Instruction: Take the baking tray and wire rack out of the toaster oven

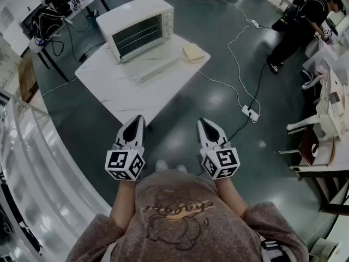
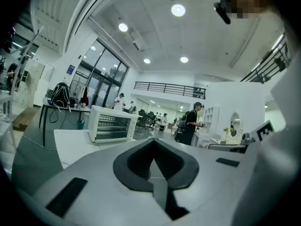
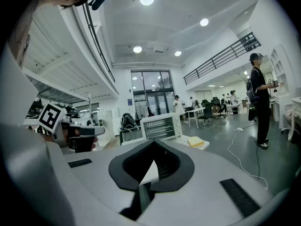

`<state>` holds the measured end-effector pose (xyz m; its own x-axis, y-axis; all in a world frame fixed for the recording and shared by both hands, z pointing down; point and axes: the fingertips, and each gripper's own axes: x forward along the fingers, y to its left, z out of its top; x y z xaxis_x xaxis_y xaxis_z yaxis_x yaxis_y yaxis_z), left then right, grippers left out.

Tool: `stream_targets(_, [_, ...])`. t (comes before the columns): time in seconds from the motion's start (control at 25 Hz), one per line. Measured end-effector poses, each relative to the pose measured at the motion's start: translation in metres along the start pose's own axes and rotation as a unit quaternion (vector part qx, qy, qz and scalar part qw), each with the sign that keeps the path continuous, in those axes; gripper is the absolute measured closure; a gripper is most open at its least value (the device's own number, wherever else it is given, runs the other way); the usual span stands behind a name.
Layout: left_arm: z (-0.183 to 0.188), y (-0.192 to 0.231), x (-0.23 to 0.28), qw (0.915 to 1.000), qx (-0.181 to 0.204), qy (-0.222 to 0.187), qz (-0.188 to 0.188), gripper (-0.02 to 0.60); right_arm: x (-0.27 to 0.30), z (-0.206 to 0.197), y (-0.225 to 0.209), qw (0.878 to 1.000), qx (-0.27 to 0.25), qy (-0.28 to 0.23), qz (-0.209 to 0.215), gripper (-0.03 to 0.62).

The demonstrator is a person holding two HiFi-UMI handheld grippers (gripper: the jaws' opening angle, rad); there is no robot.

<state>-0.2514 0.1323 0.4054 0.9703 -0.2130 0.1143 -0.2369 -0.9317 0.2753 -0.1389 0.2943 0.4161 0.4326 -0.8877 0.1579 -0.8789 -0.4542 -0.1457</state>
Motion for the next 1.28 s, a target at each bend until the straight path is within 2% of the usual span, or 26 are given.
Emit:
stream_targets(0.32, [-0.008, 0.02, 0.013, 0.9999, 0.003, 0.015, -0.004, 0.586, 0.014, 0.002, 0.005, 1.0, 0.01, -0.014, 0.024, 0.6])
stream_targets(0.92, [-0.013, 0.055, 0.047, 0.9984, 0.006, 0.027, -0.049, 0.586, 0.048, -0.019, 0.01, 0.999, 0.025, -0.011, -0.03, 0.6])
stream_targets(1.28, [-0.01, 0.071, 0.094, 0.9984, -0.005, 0.031, -0.047, 0.586, 0.094, -0.017, -0.017, 0.999, 0.03, -0.001, -0.032, 0.6])
